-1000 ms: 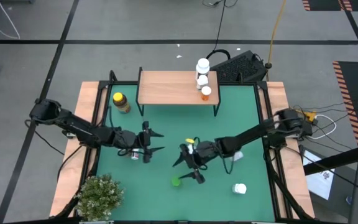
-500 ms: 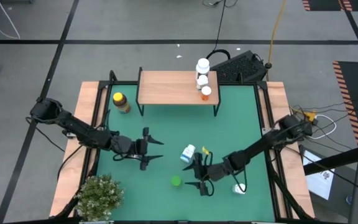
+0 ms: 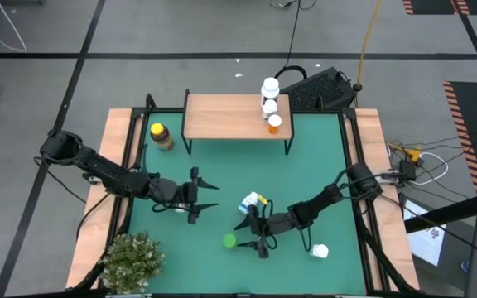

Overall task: Pick and place medicine bottles onto shelf by color
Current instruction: Put the green medicine bottle on the shelf

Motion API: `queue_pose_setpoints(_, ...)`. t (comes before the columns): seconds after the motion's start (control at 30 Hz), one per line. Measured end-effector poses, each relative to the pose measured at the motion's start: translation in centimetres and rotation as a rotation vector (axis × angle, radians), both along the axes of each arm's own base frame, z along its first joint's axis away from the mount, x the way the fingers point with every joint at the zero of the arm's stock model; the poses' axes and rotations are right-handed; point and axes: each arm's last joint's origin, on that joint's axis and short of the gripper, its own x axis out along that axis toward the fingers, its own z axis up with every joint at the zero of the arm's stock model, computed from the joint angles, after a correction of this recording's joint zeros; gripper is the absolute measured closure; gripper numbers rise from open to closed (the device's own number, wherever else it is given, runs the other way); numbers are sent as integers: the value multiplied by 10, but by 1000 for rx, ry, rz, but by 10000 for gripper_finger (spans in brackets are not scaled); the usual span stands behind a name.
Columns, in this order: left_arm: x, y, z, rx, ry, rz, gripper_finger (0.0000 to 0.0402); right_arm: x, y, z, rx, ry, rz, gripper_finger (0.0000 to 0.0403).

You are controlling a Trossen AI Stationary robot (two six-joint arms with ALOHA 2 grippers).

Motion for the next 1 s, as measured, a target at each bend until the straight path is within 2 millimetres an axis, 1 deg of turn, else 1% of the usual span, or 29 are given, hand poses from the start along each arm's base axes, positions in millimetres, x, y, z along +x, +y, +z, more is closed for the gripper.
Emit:
queue_pose_setpoints(0.2,-1,0,-2,2,26,2,156,17,8,-21,-18,50,10,135)
queue_pose_setpoints(0.27,-1,0,-3,7,27,0,156,22,10,-24,-14,42,35,135)
queue_pose_setpoints(0.47,1,5,-2,57,26,5,156,34,3,-24,15,3,140,135)
queue_pose_setpoints(0.6,2,13,-3,57,28,40,156,35,0,-24,19,14,142,139)
queue_pose_setpoints(0.73,3,16,-3,42,36,62,156,34,0,-26,0,30,146,164)
queue_pose_setpoints(0.87,3,16,-4,4,40,74,156,35,-2,-24,17,35,137,192)
queue_pose_setpoints(1.0,1,17,-7,-27,75,87,156,36,-3,-20,22,32,130,198)
